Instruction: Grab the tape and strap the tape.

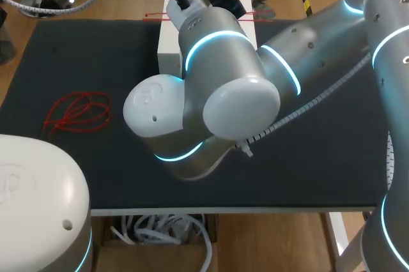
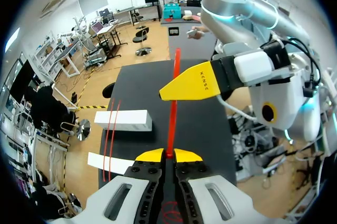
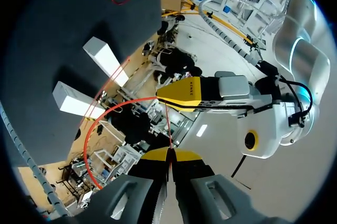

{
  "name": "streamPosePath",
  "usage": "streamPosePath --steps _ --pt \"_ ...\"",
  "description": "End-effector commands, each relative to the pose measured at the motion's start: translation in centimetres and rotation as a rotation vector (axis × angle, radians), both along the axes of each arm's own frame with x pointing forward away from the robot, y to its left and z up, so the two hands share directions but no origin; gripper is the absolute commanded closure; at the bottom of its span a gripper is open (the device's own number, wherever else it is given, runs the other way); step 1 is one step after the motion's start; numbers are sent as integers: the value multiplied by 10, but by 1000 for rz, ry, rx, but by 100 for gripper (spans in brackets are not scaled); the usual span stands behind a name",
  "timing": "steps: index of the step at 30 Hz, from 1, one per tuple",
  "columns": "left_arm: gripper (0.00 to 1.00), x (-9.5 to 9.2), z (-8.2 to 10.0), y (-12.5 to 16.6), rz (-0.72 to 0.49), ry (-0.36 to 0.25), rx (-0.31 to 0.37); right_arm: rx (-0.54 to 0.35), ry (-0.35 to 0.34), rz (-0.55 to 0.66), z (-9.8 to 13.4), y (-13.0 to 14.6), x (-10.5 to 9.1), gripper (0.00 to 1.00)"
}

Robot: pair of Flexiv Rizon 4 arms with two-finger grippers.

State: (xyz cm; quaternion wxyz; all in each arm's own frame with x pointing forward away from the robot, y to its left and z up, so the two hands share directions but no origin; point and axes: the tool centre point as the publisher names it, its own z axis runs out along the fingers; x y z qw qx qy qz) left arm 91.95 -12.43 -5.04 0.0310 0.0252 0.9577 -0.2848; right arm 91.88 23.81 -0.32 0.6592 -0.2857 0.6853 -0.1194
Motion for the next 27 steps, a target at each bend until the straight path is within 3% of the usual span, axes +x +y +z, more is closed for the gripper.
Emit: streamPosePath --steps 1,27 --pt "100 0 1 0 0 2 4 -4 4 4 2 -2 1 100" --pt "100 0 1 0 0 2 4 -5 18 1 -4 5 -3 100"
